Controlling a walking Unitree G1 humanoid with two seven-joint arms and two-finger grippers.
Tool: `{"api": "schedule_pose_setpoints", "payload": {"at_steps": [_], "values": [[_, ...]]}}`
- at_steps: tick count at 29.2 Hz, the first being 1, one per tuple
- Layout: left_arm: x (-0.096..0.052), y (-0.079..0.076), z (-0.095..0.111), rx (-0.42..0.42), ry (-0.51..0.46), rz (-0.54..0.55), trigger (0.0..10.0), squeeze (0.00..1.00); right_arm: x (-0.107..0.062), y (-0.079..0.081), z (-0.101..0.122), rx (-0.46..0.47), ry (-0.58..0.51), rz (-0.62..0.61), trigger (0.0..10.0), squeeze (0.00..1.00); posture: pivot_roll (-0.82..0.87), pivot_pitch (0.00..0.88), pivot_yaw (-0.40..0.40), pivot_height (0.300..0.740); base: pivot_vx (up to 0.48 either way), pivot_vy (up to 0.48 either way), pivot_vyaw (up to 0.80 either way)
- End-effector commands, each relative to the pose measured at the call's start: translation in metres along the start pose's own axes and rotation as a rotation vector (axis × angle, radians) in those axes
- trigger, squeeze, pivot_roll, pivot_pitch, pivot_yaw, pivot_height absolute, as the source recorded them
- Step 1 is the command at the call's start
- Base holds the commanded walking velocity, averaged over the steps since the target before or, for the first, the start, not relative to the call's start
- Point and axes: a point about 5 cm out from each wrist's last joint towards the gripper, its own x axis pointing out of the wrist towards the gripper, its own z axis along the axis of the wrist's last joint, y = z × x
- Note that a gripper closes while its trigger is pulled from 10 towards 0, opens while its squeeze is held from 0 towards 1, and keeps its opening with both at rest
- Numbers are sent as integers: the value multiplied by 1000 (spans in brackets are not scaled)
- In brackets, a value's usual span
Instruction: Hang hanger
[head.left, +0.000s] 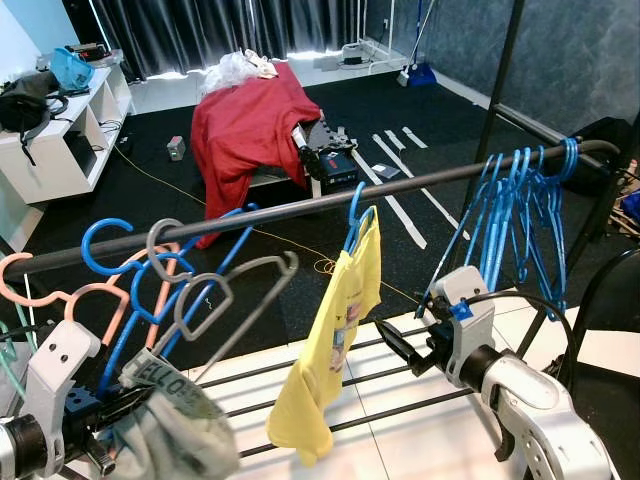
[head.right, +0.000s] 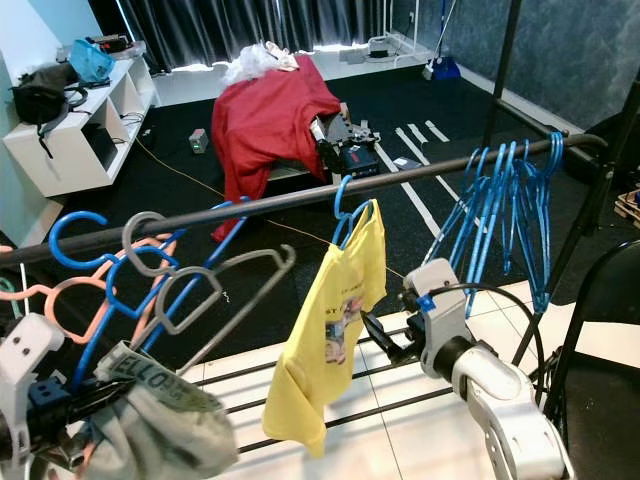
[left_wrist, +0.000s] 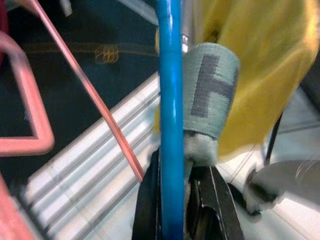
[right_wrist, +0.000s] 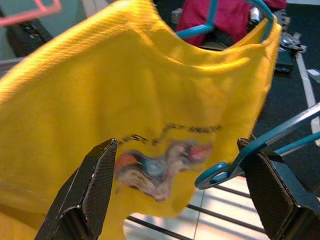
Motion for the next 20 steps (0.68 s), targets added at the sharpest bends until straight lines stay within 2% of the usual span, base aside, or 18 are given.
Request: {"api": "schedule_pose_setpoints", "payload": {"at_steps": [1, 2, 3, 4, 7, 8, 10, 11, 14, 15, 17, 18, 19, 20], "values": [[-5, 6, 16, 22, -95, 32, 9490, 0, 1, 2, -1, 4, 2, 9, 10000, 0, -135, 20, 86, 740, 0, 0, 0], [-4, 16, 28, 19, -174, 102, 8627, 0, 1, 2, -1, 4, 1, 10, 10000, 0, -130, 18, 85, 740, 0, 0, 0], [-3, 23, 37, 21, -231, 160, 9137, 0, 2, 2, 0, 4, 0, 11, 10000, 0, -130, 18, 85, 740, 0, 0, 0], [0, 27, 43, 5, -284, 199, 7843, 0, 2, 3, 0, 4, -1, 13, 10000, 0, -130, 18, 85, 740, 0, 0, 0], [4, 27, 45, -7, -310, 207, 7529, 0, 3, 4, 0, 4, -2, 16, 10000, 0, -130, 18, 85, 740, 0, 0, 0], [7, 23, 42, -10, -305, 185, 7725, 0, 3, 5, 0, 3, -1, 18, 10000, 0, -136, 11, 87, 740, 0, 0, 0], [11, 23, 23, -19, -234, 194, 7412, 0, 2, 5, -2, -1, 6, 22, 10000, 0, -141, 11, 90, 740, 0, 0, 0], [10, 24, 16, -25, -211, 200, 7725, 0, 1, 5, -3, -3, 10, 21, 10000, 0, -143, 10, 90, 740, 0, 0, 0], [7, 27, 9, -45, -194, 224, 7529, 0, 0, 5, -4, -5, 14, 20, 10000, 0, -142, 10, 90, 740, 0, 0, 0], [2, 30, 0, -70, -172, 240, 7412, 0, -1, 4, -5, -9, 19, 19, 10000, 0, -141, 6, 91, 740, 0, 0, 0], [-12, 37, -21, -124, -125, 283, 8588, 0, -1, 4, -6, -15, 25, 18, 10000, 0, -141, 4, 90, 740, 0, 0, 0], [-12, 37, -21, -124, -125, 283, 8588, 0, -1, 4, -6, -15, 25, 18, 10000, 0, -141, 4, 90, 740, 0, 0, 0], [-21, 39, -28, -141, -115, 293, 9255, 0, -1, 4, -6, -17, 27, 19, 10000, 0, -141, 4, 90, 740, 0, 0, 0], [-29, 42, -26, -165, -154, 313, 9216, 0, 0, 4, -6, -18, 27, 19, 10000, 0, -134, 5, 83, 740, 0, 0, 0]]}}
